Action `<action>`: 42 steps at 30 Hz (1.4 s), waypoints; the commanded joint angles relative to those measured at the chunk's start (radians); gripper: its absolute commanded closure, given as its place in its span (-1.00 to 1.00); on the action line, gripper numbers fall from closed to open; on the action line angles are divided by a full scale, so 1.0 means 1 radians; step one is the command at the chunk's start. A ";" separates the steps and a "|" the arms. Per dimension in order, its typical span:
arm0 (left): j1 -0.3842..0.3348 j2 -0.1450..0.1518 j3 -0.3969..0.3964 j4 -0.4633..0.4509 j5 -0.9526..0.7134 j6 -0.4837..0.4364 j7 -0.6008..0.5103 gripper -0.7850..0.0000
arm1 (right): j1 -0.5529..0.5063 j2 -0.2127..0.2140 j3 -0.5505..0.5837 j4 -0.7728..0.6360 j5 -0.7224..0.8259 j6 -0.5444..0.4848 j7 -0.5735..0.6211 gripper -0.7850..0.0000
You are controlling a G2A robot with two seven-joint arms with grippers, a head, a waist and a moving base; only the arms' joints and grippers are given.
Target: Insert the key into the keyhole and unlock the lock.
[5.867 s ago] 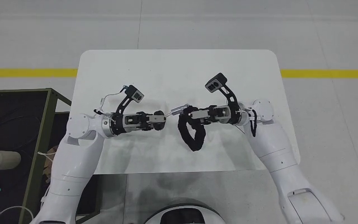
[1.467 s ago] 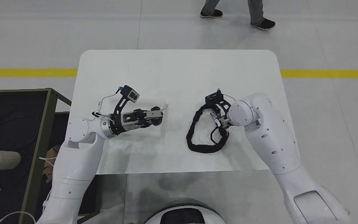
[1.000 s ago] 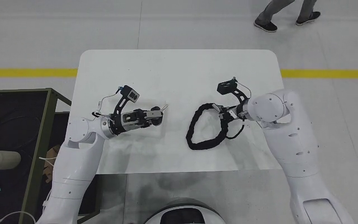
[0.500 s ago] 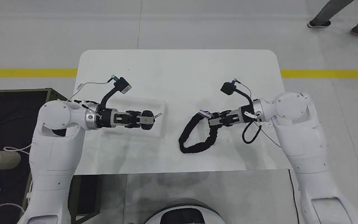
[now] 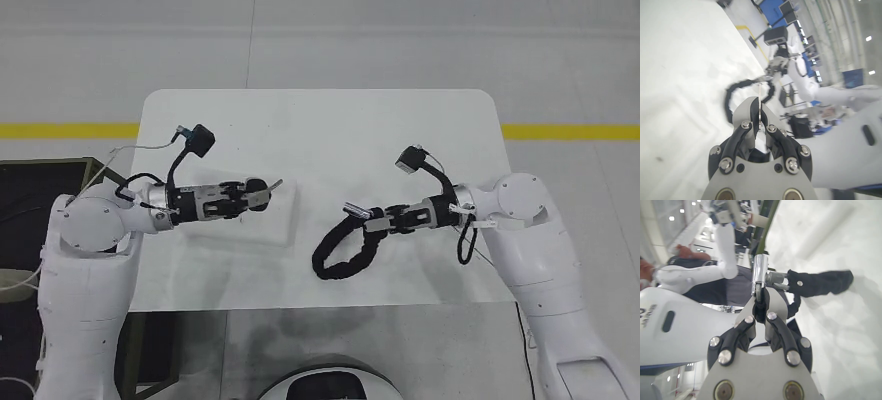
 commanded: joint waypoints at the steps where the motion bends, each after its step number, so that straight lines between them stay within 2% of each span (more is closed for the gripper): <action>1: 0.011 -0.005 0.006 -0.011 0.097 -0.129 0.138 1.00 | 0.026 0.006 -0.032 0.022 0.110 0.003 0.000 1.00; 3: 0.030 -0.009 0.011 -0.014 0.233 -0.231 0.257 1.00 | 0.052 0.012 -0.072 0.040 0.171 0.001 0.000 1.00; 5: 0.054 -0.016 0.023 -0.004 0.331 -0.237 0.361 1.00 | 0.074 0.020 -0.095 0.063 0.179 -0.015 0.000 1.00; 36: 0.054 -0.016 0.023 -0.004 0.331 -0.237 0.361 1.00 | 0.074 0.020 -0.095 0.063 0.179 -0.015 0.000 1.00; 38: 0.105 -0.014 0.016 -0.040 0.338 -0.259 0.370 1.00 | 0.024 0.021 -0.094 0.029 0.192 -0.005 -0.024 1.00; 40: 0.105 -0.012 -0.026 -0.053 0.397 -0.260 0.420 1.00 | -0.010 0.022 -0.082 -0.004 0.239 0.020 -0.032 1.00; 42: 0.095 -0.011 -0.055 -0.070 0.494 -0.304 0.491 1.00 | -0.020 0.022 -0.072 -0.013 0.271 0.040 -0.035 1.00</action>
